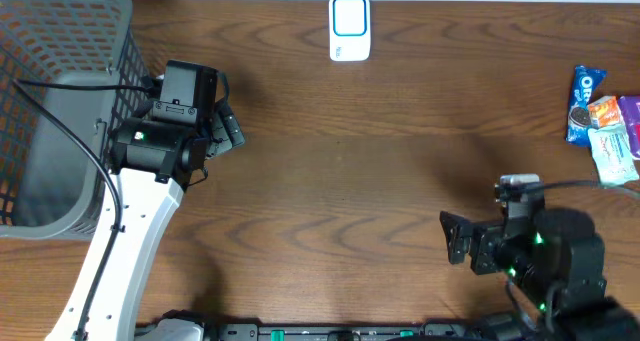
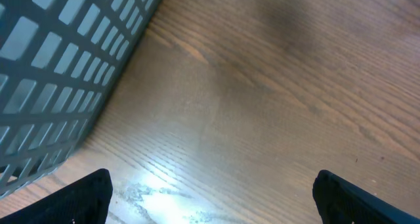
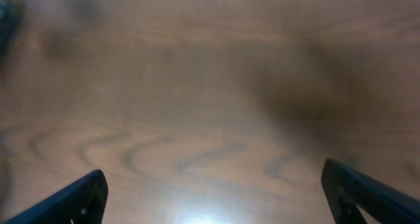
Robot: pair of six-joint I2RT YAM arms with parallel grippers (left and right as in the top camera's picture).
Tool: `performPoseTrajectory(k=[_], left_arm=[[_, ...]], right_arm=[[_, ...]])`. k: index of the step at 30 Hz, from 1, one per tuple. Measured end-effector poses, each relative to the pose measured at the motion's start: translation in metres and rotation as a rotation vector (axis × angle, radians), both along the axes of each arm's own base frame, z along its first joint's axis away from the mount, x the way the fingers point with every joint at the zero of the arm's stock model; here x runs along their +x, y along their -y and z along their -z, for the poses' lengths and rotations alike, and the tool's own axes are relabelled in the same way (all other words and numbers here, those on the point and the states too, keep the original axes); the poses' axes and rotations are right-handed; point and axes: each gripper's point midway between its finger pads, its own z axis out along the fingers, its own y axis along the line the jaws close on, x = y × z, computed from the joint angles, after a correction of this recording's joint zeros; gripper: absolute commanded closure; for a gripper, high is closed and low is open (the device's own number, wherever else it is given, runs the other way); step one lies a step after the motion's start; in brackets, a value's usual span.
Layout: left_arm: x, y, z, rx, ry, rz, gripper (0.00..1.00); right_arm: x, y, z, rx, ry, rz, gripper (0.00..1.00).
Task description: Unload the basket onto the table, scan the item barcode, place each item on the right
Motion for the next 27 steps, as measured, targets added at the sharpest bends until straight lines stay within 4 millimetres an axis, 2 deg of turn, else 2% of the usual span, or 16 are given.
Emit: performPoseTrajectory(k=[7,9,13,18,27], left_arm=[[0.000,0.000,0.000,0.000,0.000,0.000,0.02],[0.000,0.000,0.000,0.000,0.000,0.000,0.02],[0.000,0.000,0.000,0.000,0.000,0.000,0.02],[0.000,0.000,0.000,0.000,0.000,0.000,0.02],[0.000,0.000,0.000,0.000,0.000,0.000,0.02]], right_arm=[[0.008,-0.004,0.023,-0.010,0.238,-0.072,0.01],[0.012,0.002,0.031,-0.017,0.291,-0.047,0.01],[0.027,0.014,0.028,-0.016,0.431,0.008,0.01],[0.040,0.018,0.030,-0.013,0.567,0.028,0.01],[0.052,0.024,0.038,-0.014,0.724,0.058,0.01]])
